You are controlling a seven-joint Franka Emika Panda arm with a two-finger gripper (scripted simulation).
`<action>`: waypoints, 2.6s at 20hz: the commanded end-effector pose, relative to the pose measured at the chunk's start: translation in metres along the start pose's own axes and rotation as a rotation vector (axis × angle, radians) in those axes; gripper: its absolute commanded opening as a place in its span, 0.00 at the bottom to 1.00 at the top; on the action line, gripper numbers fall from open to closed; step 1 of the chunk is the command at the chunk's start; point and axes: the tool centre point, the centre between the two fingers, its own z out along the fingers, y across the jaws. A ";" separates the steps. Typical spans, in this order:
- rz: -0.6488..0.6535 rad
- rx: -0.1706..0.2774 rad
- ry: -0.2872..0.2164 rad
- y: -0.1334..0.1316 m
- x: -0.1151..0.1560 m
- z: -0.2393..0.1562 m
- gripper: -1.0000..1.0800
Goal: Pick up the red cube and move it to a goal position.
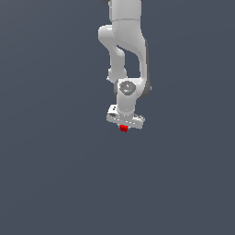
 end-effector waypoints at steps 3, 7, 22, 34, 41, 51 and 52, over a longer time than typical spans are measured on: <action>0.000 0.000 0.000 0.000 0.001 -0.002 0.00; 0.000 0.000 0.000 0.001 0.005 -0.013 0.00; 0.001 0.000 0.000 0.009 0.049 -0.119 0.00; 0.001 0.000 0.000 0.016 0.098 -0.232 0.00; 0.001 0.000 0.000 0.019 0.124 -0.289 0.00; 0.001 0.000 0.000 0.021 0.145 -0.331 0.00; 0.001 0.000 0.000 0.021 0.147 -0.333 0.00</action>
